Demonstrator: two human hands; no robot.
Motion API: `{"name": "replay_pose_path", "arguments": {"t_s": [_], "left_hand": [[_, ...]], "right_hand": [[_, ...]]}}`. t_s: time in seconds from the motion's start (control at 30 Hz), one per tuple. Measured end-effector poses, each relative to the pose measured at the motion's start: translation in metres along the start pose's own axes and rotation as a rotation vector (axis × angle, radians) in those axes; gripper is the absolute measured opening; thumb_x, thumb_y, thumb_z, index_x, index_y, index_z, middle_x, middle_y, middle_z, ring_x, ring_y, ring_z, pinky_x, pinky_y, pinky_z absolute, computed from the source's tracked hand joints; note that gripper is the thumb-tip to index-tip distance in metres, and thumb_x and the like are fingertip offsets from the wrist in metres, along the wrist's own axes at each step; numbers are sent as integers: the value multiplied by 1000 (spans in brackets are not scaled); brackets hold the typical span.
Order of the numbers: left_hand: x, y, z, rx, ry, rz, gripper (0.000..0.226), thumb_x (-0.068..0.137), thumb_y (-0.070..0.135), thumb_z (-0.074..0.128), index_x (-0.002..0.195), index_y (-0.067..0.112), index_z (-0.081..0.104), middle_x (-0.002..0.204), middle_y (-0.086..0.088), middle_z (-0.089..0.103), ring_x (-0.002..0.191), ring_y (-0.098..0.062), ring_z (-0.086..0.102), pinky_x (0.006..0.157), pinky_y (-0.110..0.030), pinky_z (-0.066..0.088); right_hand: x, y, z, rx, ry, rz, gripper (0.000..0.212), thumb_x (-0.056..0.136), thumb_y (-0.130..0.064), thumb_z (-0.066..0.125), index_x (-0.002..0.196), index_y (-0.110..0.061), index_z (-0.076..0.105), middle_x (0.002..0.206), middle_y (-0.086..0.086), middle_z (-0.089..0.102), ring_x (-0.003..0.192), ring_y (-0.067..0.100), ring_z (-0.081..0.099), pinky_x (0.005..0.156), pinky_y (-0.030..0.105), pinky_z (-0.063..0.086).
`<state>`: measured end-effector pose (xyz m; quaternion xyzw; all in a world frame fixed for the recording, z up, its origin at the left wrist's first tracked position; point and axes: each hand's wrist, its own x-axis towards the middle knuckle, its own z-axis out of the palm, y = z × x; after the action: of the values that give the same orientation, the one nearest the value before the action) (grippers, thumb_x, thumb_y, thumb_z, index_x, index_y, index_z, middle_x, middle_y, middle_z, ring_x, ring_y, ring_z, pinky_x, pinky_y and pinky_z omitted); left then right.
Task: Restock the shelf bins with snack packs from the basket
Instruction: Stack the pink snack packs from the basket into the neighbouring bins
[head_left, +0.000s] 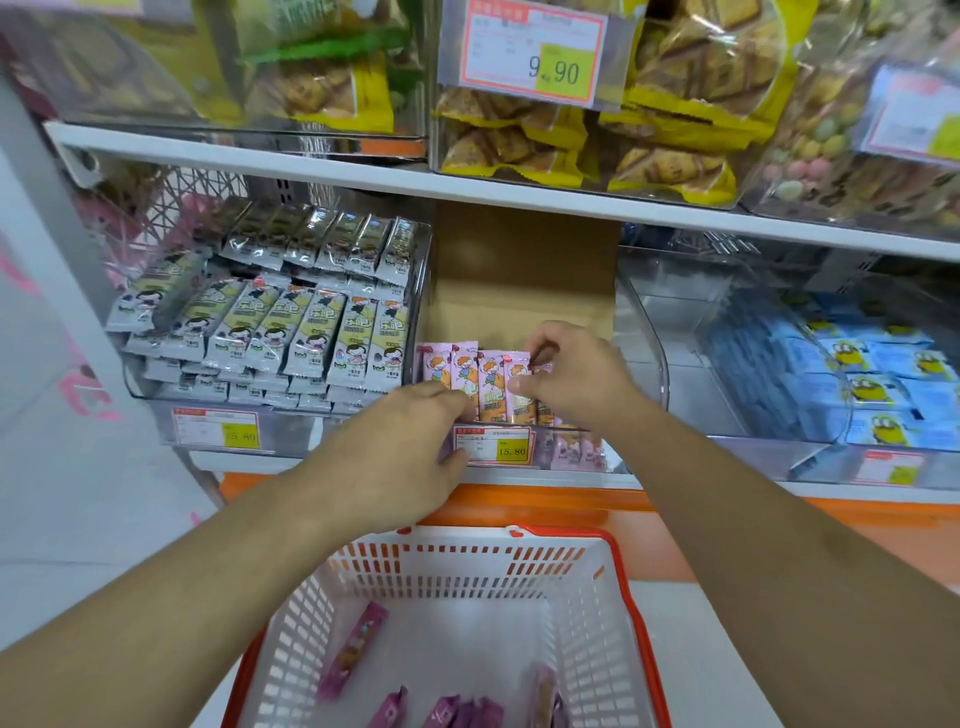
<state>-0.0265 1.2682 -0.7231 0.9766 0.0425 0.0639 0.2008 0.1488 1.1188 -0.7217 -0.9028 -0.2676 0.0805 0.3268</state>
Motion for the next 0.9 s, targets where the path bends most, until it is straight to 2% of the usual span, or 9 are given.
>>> {"name": "replay_pose_path", "arguments": {"t_s": [0.2,0.33,0.4,0.57,0.67,0.73,0.83,0.87,0.9], "left_hand": [[-2,3,3,14,14,4,43,96,30,62,138,27,58,129,9,60,122,-13,55,105,-31,47],[-7,8,1,-21,31,16,47,97,29,61,143,30,55,139,12,56,129,-11,51,110,-31,44],[-10,13,1,-34,55,40,44,97,28,62,141,31,56,138,15,55,128,-8,51,110,-30,44],[-14,32,6,-97,76,117,30,97,27,60,127,33,63,124,18,59,116,-3,55,101,-24,46],[-15,40,26,-136,-3,159,23,96,27,61,118,31,65,111,19,60,102,-1,58,91,-22,49],[-14,45,48,-158,-68,141,22,95,27,63,116,31,65,104,19,61,93,-1,61,83,-21,51],[-18,48,90,-203,-183,81,19,93,23,64,111,28,68,101,16,67,88,-3,65,80,-20,51],[-20,47,106,-200,-231,68,18,92,21,64,108,27,68,100,13,68,86,-4,65,80,-21,52],[-23,46,121,-190,-284,60,17,91,22,62,107,26,68,100,11,69,86,-6,66,81,-23,52]], "right_hand": [[-4,-2,1,-113,15,8,37,87,-35,85,119,-24,69,87,-14,56,82,8,60,61,18,34],[-5,0,-5,-46,16,31,56,88,-38,83,137,-25,60,108,-9,52,99,16,59,83,31,52],[-10,0,-11,-6,37,33,51,90,-41,80,135,-28,60,107,-10,51,92,16,58,86,37,57],[-53,-1,-37,111,146,-97,9,97,-24,70,105,-26,67,87,-5,62,71,8,60,63,23,50],[-94,14,-43,126,154,-163,11,95,-16,67,88,-25,68,73,-5,65,66,8,59,60,17,47],[-118,39,-35,78,85,-125,13,95,-19,66,83,-25,66,70,-5,66,67,11,61,63,24,49],[-139,93,-7,-84,-28,-31,8,94,-24,64,86,-26,64,70,-10,64,69,9,60,68,31,51],[-144,115,6,-111,-66,-1,1,94,-26,65,94,-28,65,78,-14,65,75,6,60,74,31,51],[-149,133,18,-141,-105,47,15,94,-29,66,109,-28,65,95,-16,65,88,6,61,84,31,51]]}}
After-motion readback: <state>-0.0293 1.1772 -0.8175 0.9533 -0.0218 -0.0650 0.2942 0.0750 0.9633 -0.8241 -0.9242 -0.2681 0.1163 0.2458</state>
